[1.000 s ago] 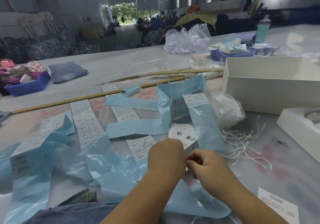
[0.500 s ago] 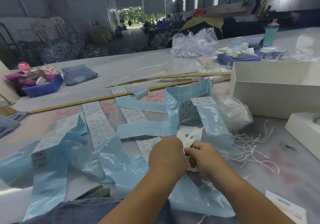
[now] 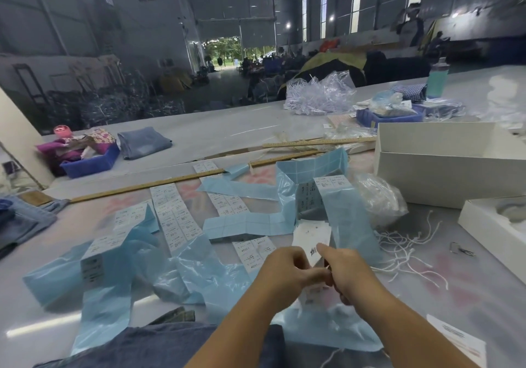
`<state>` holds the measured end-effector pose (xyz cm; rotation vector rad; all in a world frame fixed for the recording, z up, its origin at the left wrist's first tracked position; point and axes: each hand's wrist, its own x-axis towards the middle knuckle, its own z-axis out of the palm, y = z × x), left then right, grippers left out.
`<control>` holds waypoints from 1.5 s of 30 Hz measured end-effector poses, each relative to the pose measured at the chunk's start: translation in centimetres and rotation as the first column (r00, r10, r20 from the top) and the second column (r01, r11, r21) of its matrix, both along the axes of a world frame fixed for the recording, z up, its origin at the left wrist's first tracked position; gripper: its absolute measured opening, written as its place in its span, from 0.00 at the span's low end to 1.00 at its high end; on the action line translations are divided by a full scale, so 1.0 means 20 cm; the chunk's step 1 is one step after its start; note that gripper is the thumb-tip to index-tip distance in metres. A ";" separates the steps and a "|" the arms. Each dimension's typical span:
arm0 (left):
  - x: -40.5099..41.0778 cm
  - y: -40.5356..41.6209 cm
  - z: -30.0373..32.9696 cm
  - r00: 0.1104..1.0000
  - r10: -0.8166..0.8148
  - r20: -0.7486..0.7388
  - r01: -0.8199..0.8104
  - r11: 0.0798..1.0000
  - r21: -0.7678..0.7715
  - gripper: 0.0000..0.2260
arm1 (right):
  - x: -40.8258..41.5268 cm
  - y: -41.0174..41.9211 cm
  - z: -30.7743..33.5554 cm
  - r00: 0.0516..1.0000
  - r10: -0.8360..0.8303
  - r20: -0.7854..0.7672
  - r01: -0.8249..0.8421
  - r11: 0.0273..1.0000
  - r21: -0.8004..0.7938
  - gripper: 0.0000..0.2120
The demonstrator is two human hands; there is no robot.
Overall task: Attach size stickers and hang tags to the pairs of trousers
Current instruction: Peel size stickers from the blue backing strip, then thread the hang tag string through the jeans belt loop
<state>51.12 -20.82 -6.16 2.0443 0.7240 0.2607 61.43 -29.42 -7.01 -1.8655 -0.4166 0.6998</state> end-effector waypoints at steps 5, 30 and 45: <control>0.00 0.04 -0.05 0.992 0.121 0.021 -0.119 0.991 -0.056 0.18 | 0.06 -0.02 -0.06 0.992 -0.024 -0.127 0.024 1.000 -0.002 0.19; -1.06 -0.29 0.25 0.960 0.083 0.268 -0.258 0.636 0.728 0.15 | -0.80 -0.04 0.44 0.773 0.632 0.053 -0.611 0.719 0.330 0.10; -1.79 -0.10 0.19 0.648 0.667 0.367 -0.651 0.736 -0.187 0.07 | -1.40 0.10 0.41 0.561 0.822 0.095 -0.824 0.544 0.160 0.06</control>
